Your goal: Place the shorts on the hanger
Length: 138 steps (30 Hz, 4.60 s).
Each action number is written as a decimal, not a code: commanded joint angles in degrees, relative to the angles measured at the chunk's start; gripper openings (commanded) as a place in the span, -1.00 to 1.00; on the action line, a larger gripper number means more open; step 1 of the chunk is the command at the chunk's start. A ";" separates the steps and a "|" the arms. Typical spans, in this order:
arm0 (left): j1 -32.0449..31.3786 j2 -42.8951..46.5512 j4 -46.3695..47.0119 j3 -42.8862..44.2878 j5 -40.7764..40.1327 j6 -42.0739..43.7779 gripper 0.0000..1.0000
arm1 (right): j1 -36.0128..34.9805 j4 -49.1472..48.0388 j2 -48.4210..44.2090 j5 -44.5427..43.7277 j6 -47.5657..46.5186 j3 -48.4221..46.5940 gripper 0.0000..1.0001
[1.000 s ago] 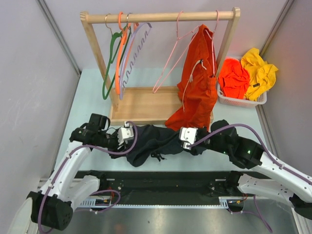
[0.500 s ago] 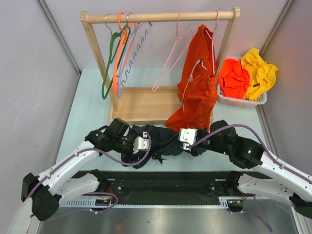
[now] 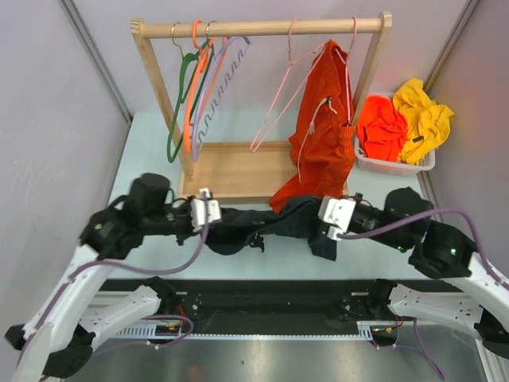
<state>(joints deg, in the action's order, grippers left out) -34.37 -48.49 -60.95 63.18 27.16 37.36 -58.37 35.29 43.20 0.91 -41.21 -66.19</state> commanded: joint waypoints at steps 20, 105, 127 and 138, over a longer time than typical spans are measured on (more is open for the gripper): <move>6.33 -3.44 21.12 -14.12 -19.60 -13.81 -0.99 | 19.96 -13.04 9.96 17.98 1.58 16.94 -1.00; -0.61 5.34 17.62 0.46 -2.02 -15.04 0.71 | 24.18 -28.24 45.14 1.47 84.99 -39.19 -1.00; -0.61 10.86 20.78 -10.60 3.77 -11.01 0.98 | 24.53 1.15 31.60 44.52 50.55 -22.75 -1.00; -0.61 20.97 22.71 -20.20 -5.97 -0.72 0.99 | 23.39 34.13 23.16 47.79 17.06 -17.22 -1.00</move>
<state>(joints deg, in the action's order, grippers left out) -35.33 -29.63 -42.37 44.12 27.16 32.42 -34.02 56.82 68.66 45.80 -7.90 -84.55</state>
